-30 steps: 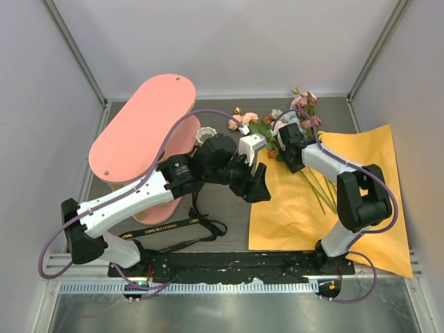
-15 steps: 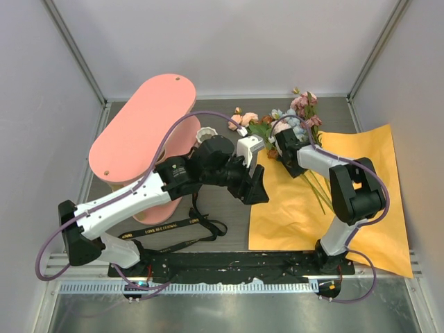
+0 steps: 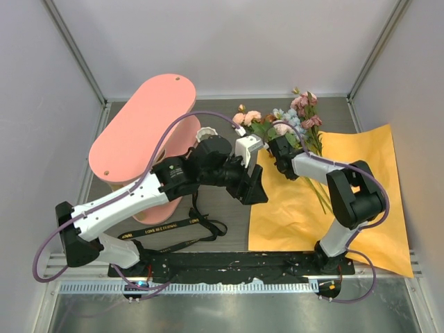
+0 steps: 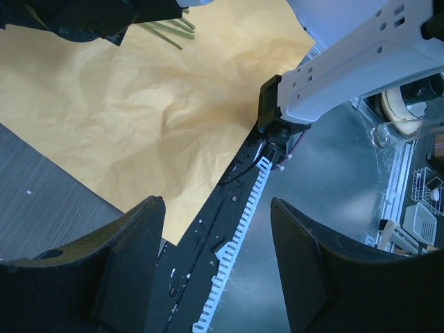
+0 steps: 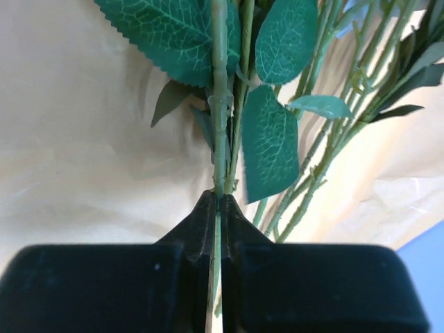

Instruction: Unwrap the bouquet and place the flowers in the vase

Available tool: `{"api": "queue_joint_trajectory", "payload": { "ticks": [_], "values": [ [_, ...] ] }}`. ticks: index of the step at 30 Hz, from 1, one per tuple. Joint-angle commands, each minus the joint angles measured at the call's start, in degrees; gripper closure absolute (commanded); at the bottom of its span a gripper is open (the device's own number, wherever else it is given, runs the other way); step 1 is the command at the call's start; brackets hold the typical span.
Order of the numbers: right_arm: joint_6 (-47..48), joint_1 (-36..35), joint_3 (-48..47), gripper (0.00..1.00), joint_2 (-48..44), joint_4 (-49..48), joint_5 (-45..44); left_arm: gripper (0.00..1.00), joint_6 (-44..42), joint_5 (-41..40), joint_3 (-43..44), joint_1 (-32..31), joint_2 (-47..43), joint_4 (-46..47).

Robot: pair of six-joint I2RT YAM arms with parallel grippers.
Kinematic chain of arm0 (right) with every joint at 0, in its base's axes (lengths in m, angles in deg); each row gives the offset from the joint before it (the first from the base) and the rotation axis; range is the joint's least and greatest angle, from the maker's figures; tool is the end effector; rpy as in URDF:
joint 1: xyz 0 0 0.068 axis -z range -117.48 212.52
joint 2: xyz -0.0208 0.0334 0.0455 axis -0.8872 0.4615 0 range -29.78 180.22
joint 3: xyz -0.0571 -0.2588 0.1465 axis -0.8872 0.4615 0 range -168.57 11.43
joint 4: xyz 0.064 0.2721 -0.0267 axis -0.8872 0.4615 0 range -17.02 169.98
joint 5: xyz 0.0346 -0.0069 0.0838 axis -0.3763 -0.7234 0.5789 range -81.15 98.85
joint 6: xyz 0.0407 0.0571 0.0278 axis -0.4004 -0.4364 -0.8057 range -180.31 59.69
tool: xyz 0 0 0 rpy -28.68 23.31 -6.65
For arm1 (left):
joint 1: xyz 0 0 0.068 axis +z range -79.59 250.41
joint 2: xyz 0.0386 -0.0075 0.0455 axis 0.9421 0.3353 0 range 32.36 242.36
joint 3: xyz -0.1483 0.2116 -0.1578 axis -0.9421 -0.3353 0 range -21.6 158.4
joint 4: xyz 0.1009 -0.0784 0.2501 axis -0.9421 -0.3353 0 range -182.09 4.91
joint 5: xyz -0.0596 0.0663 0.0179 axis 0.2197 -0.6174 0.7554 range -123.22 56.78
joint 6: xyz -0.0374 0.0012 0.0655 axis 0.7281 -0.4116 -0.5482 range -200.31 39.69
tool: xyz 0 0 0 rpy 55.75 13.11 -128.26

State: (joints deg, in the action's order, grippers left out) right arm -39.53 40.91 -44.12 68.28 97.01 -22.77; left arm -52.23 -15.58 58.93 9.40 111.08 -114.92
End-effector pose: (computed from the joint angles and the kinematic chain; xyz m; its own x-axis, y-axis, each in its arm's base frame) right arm 0.3365 0.0974 0.1526 -0.7550 -0.6239 -0.2017 -0.4143 0.6923 -0.5908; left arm 0.1502 -0.3109 0.4078 -0.6543 0.2552 -0.7119 0.7427 0.3943 -0.5412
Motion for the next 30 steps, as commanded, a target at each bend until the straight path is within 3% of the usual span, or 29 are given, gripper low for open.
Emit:
{"api": "queue_joint_trajectory", "payload": {
  "ticks": [1, 6, 11, 17, 20, 24, 27, 30],
  "values": [
    [3.5, -1.5, 1.6, 0.99, -5.9, -4.4, -6.4, 0.34, 0.0, 1.2, -0.3, -0.1, -2.7, 2.2],
    [1.1, -2.2, 0.7, 0.99, -9.2, -4.9, -11.5, 0.34, 0.9, 1.7, -0.3, -0.1, -3.0, 2.9],
    [-5.2, -2.3, 0.5, 0.99, -18.2, -4.4, -13.8, 0.33, 1.8, 2.0, 2.3, -0.1, -3.0, 3.0],
    [-12.3, -2.2, 3.8, 0.99, -33.4, -6.2, -7.2, 0.33, 3.3, -1.3, 6.1, -0.1, -4.8, 5.4],
    [-14.7, -2.3, 5.9, 0.99, -40.4, -9.5, 0.3, 0.33, 5.8, -3.8, 6.4, 0.7, -5.1, 10.2],
    [-19.3, -2.3, 13.7, 0.99, -51.3, -21.3, 12.4, 0.30, 11.6, -3.0, 6.2, 5.2, -3.6, 19.4],
    [-22.5, -2.3, 19.2, 0.98, -57.9, -30.1, 21.9, 0.27, 16.6, 1.4, 7.1, 9.5, -0.2, 24.8],
    [-23.8, -2.4, 20.8, 0.99, -61.0, -32.9, 29.1, 0.27, 19.8, 8.6, 9.1, 13.2, 4.9, 29.8]
  ]
}}
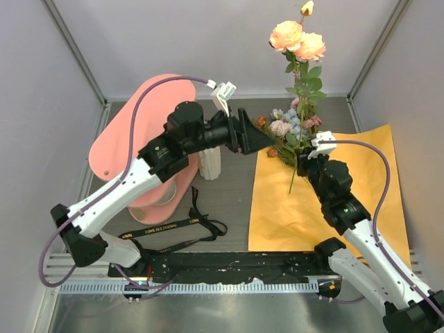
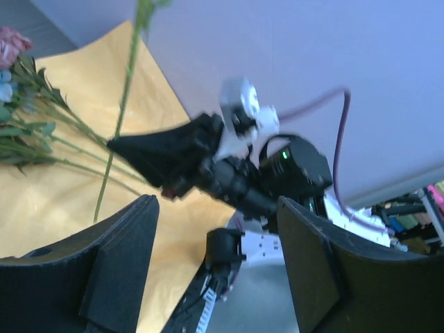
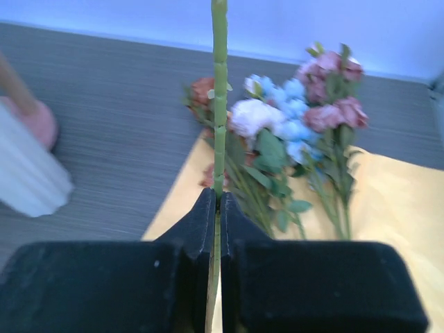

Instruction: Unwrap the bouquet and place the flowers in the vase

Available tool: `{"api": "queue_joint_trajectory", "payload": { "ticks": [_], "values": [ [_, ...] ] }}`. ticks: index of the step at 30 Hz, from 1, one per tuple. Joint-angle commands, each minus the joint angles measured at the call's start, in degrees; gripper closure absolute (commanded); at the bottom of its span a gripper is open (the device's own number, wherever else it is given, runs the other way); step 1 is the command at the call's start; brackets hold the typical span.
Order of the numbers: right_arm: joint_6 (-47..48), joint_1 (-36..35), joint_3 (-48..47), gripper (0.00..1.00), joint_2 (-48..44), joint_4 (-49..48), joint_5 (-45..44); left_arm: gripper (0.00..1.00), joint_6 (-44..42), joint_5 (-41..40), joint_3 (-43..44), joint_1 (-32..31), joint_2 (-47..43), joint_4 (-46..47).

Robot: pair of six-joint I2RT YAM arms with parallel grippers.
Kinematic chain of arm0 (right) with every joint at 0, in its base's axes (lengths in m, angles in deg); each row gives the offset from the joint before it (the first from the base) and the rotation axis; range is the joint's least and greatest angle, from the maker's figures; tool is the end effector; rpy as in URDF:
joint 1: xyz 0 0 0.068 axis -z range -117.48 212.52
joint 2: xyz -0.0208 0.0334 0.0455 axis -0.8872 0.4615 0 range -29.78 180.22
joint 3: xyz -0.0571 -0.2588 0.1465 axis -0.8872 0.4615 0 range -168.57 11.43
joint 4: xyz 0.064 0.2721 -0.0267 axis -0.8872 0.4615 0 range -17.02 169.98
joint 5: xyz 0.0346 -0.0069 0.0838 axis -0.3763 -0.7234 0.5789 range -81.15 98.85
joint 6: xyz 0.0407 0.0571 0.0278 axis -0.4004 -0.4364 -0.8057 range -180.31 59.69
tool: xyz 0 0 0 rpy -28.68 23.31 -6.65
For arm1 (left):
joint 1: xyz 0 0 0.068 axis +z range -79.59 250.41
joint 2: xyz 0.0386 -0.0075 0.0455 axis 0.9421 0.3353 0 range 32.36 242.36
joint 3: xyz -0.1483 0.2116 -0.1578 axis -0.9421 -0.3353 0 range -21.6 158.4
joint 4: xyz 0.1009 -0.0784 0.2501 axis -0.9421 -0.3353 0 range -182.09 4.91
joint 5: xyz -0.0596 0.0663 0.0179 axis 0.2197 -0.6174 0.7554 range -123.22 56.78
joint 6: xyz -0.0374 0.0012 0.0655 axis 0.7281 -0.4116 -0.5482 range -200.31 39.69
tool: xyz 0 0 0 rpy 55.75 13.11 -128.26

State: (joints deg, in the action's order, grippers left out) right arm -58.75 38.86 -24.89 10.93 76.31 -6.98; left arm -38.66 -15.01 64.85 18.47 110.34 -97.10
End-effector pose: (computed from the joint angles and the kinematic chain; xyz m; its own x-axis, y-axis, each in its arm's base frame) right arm 0.1900 0.0643 0.3271 -0.1192 -0.0807 -0.9896 -0.1418 0.9879 -0.0635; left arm 0.1980 -0.2852 0.4921 -0.6533 -0.1897 -0.7330 0.6773 0.2862 -0.6777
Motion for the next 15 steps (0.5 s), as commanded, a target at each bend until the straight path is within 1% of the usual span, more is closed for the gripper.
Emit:
{"api": "queue_joint_trajectory", "payload": {
  "ticks": [1, 2, 3, 4, 5, 6, 7, 8, 9, 10, 12, 13, 15],
  "values": [
    [-4.9, -0.2, 1.3, 0.99, -3.6, -11.9, 14.4, 0.36, 6.7, 9.8, 4.5, 4.9, 7.2, 14.5],
    [-5.9, -0.2, 0.9, 0.99, -3.6, -11.5, 17.5, 0.44, 6.0, 14.2, 5.6, 5.8, 9.1, 16.0],
    [-6.5, -0.2, -0.5, 0.99, -2.7, -10.0, 18.5, 0.47, 4.6, 16.0, 8.9, 5.9, 12.4, 17.1],
    [-6.8, -0.2, -1.3, 0.99, -2.1, -9.1, 20.1, 0.48, 2.4, 17.0, 11.2, 5.9, 14.5, 15.7],
    [-7.5, -0.2, -2.7, 0.99, -1.7, -8.4, 23.0, 0.48, -1.9, 18.3, 13.7, 5.9, 16.2, 10.2],
    [-7.8, -0.2, -3.1, 0.99, -0.6, -7.8, 24.1, 0.46, -3.9, 18.4, 18.4, 6.0, 19.1, 7.7],
    [-8.3, -0.2, -3.2, 0.99, -0.3, -7.9, 24.9, 0.40, -5.4, 17.9, 20.1, 6.0, 20.0, 5.6],
    [-8.5, -0.2, -3.2, 0.99, -0.4, -8.2, 25.3, 0.38, -8.7, 16.8, 21.5, 5.8, 20.5, 3.5],
    [-9.2, -0.2, -2.8, 0.99, -0.5, -9.0, 25.8, 0.37, -10.2, 14.1, 22.6, 5.7, 20.8, 0.6],
    [-9.3, -0.2, -2.6, 0.99, -0.8, -9.3, 26.0, 0.38, -11.3, 12.8, 22.6, 5.7, 20.8, 0.0],
    [-9.5, -0.2, -2.2, 0.99, -1.8, -9.4, 26.4, 0.43, -13.8, 9.4, 22.4, 5.7, 20.6, -1.5],
    [-9.6, -0.2, -2.0, 0.99, -1.9, -9.6, 26.6, 0.49, -14.4, 9.0, 22.4, 5.6, 20.6, -2.0],
    [-9.9, -0.2, -1.8, 0.99, -2.6, -10.0, 27.3, 0.53, -15.3, 7.8, 22.5, 5.6, 20.6, -2.9]
  ]
}}
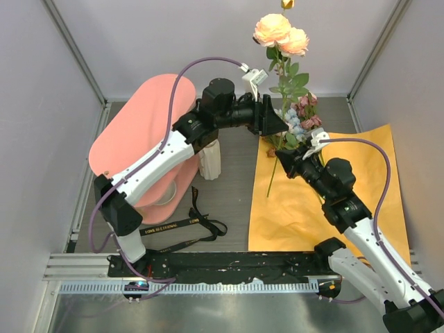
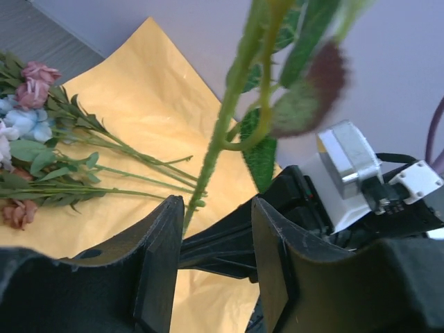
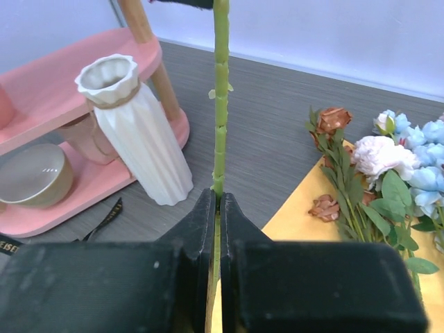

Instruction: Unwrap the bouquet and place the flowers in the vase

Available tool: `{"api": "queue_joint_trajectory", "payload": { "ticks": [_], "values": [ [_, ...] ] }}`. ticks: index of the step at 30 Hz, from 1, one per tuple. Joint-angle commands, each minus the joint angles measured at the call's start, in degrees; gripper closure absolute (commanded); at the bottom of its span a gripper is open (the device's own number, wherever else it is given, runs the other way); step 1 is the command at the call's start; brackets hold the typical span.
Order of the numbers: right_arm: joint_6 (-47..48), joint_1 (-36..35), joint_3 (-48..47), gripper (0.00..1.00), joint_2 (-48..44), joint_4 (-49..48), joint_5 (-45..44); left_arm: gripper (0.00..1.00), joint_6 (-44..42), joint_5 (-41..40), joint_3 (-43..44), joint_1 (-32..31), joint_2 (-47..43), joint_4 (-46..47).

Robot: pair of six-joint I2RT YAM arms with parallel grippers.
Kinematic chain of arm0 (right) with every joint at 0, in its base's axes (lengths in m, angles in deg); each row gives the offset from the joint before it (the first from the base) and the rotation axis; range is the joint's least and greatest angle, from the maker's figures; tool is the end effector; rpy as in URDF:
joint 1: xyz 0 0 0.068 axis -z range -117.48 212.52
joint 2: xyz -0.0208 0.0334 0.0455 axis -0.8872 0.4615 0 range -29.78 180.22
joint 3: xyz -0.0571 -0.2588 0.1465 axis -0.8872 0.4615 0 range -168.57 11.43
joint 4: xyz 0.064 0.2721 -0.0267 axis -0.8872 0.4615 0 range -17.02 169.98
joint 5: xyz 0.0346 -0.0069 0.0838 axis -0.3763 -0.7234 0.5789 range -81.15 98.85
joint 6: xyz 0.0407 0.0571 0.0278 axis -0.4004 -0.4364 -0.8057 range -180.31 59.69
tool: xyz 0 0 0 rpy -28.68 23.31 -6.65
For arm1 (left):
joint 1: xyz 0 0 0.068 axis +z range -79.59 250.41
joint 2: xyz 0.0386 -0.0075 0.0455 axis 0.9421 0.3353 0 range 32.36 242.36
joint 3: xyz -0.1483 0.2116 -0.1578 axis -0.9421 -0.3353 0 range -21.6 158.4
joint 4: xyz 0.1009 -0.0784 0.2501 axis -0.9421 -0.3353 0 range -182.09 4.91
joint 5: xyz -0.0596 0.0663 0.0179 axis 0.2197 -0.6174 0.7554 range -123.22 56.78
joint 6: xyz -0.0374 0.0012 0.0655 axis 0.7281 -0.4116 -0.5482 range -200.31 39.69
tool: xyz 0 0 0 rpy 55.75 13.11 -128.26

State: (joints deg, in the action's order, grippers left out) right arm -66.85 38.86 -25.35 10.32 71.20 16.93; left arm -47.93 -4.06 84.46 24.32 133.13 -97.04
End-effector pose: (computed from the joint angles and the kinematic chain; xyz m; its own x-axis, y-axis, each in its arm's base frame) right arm 0.1796 0.0885 0.3442 -0.0844 0.0862 -0.9927 -0.5198 0.8461 0.1177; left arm 0.2986 -0.3549 0.4724 -0.5846 -0.0671 -0.8086 0.7717 0.2616 -0.5796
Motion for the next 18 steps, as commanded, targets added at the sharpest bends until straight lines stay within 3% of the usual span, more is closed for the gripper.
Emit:
{"api": "queue_joint_trajectory", "payload": {
  "ticks": [1, 6, 14, 17, 18],
  "values": [
    [-2.0, -0.2, -1.4, 0.99, -2.0, -4.8, 3.9, 0.53, -6.2, -4.6, 3.0, -0.1, -2.2, -3.3],
    [-2.1, -0.2, -1.6, 0.99, -2.0, -5.2, 5.2, 0.46, -7.0, -5.8, 3.4, -0.1, -1.5, -2.6],
    [-1.9, -0.2, -2.0, 0.99, -1.0, -4.9, 7.5, 0.49, -4.9, -2.5, 4.4, -0.1, -0.8, 3.9],
    [-2.0, -0.2, -2.2, 0.99, -0.5, -5.0, 8.4, 0.63, -5.4, -1.2, 6.1, -0.1, 0.2, 2.8],
    [-1.7, -0.2, -2.2, 0.99, -0.4, -4.7, 9.0, 0.76, -5.8, -1.2, 7.1, -0.1, 0.3, 2.3]
  ]
}}
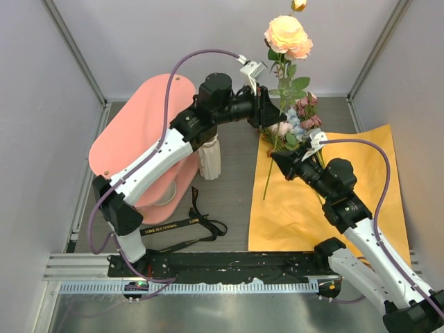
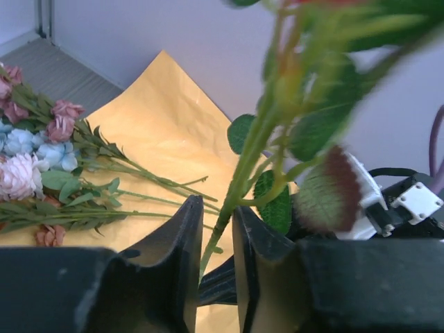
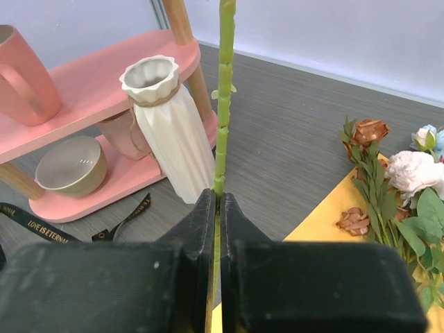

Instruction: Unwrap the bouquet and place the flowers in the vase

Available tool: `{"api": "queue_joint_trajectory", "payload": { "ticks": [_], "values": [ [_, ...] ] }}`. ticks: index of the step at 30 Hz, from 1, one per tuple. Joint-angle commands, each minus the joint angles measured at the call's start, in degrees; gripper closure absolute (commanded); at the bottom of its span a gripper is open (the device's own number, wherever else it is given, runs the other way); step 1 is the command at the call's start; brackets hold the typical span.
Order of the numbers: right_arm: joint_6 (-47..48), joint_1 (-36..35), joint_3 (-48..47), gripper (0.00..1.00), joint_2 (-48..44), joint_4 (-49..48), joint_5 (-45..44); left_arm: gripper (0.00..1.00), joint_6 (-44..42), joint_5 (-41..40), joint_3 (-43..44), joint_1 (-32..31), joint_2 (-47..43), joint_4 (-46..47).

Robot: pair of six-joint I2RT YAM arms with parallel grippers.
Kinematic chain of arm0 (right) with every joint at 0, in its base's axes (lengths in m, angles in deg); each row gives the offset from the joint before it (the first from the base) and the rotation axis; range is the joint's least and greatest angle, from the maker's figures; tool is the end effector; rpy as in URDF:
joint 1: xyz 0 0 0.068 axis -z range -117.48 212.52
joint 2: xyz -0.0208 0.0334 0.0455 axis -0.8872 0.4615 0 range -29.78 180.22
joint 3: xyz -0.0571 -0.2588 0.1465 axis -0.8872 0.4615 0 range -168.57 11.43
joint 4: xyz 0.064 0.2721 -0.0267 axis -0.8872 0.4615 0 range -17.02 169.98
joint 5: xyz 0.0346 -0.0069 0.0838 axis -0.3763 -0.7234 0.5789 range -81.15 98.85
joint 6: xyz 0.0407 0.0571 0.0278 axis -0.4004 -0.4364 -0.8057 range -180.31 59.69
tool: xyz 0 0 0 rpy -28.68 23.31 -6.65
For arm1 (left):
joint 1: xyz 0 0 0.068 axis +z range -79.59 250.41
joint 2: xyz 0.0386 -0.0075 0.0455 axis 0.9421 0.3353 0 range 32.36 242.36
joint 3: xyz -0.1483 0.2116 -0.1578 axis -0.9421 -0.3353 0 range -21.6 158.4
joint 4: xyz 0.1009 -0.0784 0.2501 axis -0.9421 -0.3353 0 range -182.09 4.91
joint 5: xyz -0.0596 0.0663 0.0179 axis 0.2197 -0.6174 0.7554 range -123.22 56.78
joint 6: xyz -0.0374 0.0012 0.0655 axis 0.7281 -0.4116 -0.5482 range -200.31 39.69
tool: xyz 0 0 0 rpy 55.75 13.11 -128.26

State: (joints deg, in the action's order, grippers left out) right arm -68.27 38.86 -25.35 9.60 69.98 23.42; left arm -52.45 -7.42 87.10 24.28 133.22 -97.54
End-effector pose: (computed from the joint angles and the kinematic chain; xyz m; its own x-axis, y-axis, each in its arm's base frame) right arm 0.1728 0.0932 0.3494 -0.0794 0.1117 -0.9906 -0.6138 0.7775 0.1368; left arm 0.2998 -0.3518 0.4883 -0.4930 -0.0943 -0.8649 0.8137 0.3020 -0.4967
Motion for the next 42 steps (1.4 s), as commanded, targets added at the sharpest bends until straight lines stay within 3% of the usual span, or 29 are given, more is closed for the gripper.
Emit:
{"api": "queue_joint_trajectory", "payload": {
  "ticks": [1, 2, 5, 6, 7, 10, 13, 16, 20, 25, 27, 33, 42],
  "values": [
    [-0.2, -0.3, -2.3, 0.99, 0.5, -3.3, 2.7, 0.81, -1.8, 2.0, 4.6, 0.0, 0.0, 2.3],
    [0.0, -0.3, -2.7, 0.99, 0.9, -2.6, 2.4, 0.86, -3.2, 1.8, 4.3, -0.1, -0.3, 2.1],
    [-1.8, -0.3, -3.5, 0.40, 1.1, 0.3, -7.8, 1.00, -7.6, -2.0, 3.3, -0.1, -2.7, -0.7],
    [-2.2, -0.3, -3.7, 0.24, 1.0, 1.3, -13.0, 1.00, -11.9, -3.8, 2.7, -0.2, -3.7, -1.7],
    [-1.9, -0.3, -4.0, 0.17, 0.9, 2.6, -21.9, 1.00, -13.9, -9.1, 2.0, -0.1, -6.0, -3.4],
    [-1.4, -0.3, -5.2, 0.13, 0.4, 7.3, -34.7, 1.00, -20.8, -20.0, -2.0, 0.0, -9.9, -2.2],
    [-1.9, -0.3, -4.7, 0.13, -0.3, 7.9, -40.1, 1.00, -24.1, -27.8, -5.6, 0.2, -15.2, 2.3],
    [-2.3, -0.3, -3.2, 0.13, -0.3, 7.1, -39.6, 1.00, -24.5, -32.1, -4.6, 1.0, -17.7, 4.2],
    [-2.8, -0.3, -3.6, 0.13, 0.8, 7.7, -38.8, 1.00, -25.9, -35.1, 2.5, 1.9, -18.2, 2.4],
    [-2.9, -0.2, -3.4, 0.13, 1.1, 7.8, -39.4, 1.00, -26.4, -37.6, 16.9, 5.2, -14.6, -7.7],
    [-3.0, -0.3, -3.3, 0.13, 1.0, 7.8, -39.9, 1.00, -26.7, -38.1, 18.6, 6.6, -14.4, -9.3],
    [-2.8, -0.3, -3.0, 0.13, 0.8, 7.7, -40.1, 1.00, -25.7, -36.5, 17.7, 8.8, -15.4, -9.2],
    [-2.7, -0.3, -2.8, 0.13, 0.5, 7.8, -40.4, 1.00, -25.4, -36.9, 8.3, 9.2, -18.7, -5.6]
  ]
}}
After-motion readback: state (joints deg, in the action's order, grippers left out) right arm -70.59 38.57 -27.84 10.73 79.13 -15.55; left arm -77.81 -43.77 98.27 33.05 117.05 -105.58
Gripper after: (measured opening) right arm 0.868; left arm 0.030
